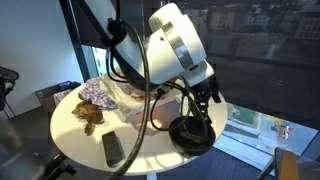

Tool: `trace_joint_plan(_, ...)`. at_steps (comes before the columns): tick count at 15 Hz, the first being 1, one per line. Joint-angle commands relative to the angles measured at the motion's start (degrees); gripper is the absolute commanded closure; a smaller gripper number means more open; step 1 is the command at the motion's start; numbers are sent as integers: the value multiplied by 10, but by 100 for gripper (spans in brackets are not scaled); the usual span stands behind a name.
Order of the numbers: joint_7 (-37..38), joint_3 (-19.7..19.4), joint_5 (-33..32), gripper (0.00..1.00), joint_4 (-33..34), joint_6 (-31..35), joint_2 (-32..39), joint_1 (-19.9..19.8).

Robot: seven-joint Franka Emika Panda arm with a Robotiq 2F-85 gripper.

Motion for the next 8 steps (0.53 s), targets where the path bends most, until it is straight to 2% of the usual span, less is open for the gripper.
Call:
trace_joint_plan(1,9,7,-10,0,48,52,67,1)
trace_joint_plan(8,-20,43,19,0,65,128,156,-18)
